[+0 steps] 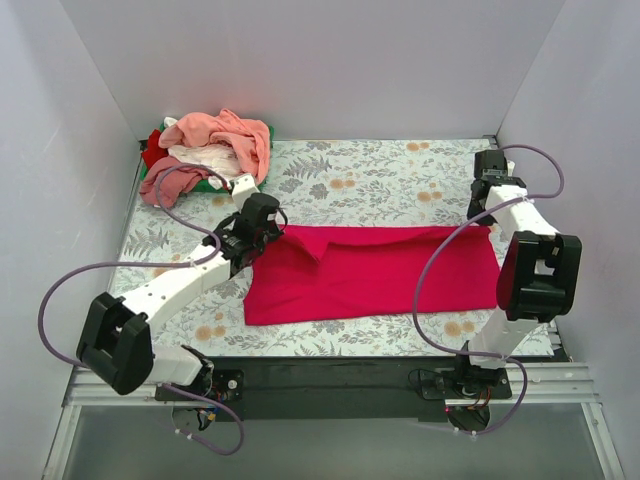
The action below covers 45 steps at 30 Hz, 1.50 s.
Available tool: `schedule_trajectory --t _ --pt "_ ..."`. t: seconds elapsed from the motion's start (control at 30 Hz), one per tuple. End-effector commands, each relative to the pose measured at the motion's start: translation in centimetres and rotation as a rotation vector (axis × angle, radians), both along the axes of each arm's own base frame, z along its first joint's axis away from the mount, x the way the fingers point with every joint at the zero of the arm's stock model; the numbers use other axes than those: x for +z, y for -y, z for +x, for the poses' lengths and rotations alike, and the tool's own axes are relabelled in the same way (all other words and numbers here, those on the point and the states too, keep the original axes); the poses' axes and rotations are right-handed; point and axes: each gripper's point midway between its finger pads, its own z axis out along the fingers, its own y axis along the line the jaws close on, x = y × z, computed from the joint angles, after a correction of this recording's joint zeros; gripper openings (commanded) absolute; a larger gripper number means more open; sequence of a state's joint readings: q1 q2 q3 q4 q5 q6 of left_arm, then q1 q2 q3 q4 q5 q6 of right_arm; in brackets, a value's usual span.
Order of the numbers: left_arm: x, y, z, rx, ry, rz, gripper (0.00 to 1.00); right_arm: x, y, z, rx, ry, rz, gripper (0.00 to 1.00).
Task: Fold and stack the t-shirts
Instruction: Fold the tshirt
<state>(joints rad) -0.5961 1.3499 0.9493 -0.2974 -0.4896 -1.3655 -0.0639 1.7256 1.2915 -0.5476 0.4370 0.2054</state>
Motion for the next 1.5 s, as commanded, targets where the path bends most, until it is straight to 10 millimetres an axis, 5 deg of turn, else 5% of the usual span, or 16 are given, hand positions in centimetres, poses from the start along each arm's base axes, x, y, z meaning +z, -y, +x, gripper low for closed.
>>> schedule_trajectory --t 0.0,0.57,0.83,0.87,0.93,0.97,1.1,1.2,1.27,1.33,1.47 --pt "0.6 -0.7 -1.9 0.026 -0.007 -0.039 0.0 1.7 0.5 -0.3 -0.008 0.044 -0.031 0.01" --pt "-0.5 -1.7 -6.8 0.031 -0.08 -0.111 0.0 1.9 0.0 -2.5 0.012 0.045 -0.013 0.01" --pt "-4.6 -2.8 -11.2 0.045 -0.244 -0.092 0.0 0.9 2.2 -6.4 -0.122 -0.002 -0.128 0.17" --pt "-4.9 -2.9 -11.9 0.054 -0.265 -0.098 0.05 0.7 2.9 -7.2 -0.165 -0.009 -0.153 0.29" --pt "-6.3 -3.9 -13.7 0.095 -0.328 -0.087 0.41 1.0 3.4 -8.5 -0.206 -0.018 -0.174 0.51" --pt "-6.2 -4.1 -14.2 0.101 -0.332 -0.096 0.46 1.2 3.9 -9.1 -0.236 -0.018 -0.198 0.61" --pt "-5.3 -4.5 -14.9 0.116 -0.318 -0.134 0.7 2.5 4.6 -9.9 -0.281 0.019 -0.219 0.73" --pt "-4.2 -4.0 -13.8 0.111 -0.266 -0.151 0.81 3.3 3.1 -8.5 -0.205 0.06 -0.133 0.75" --pt "-3.9 -3.1 -13.0 0.075 -0.257 -0.15 0.84 3.2 0.2 -6.5 -0.079 0.116 0.024 0.81" --pt "-4.5 -1.6 -11.9 0.026 -0.264 -0.139 0.87 3.1 -4.6 -4.3 0.141 0.211 0.235 0.98" --pt "-6.2 2.6 -10.3 -0.116 -0.3 -0.172 0.9 1.9 -10.8 -3.9 0.372 0.273 0.512 0.98"
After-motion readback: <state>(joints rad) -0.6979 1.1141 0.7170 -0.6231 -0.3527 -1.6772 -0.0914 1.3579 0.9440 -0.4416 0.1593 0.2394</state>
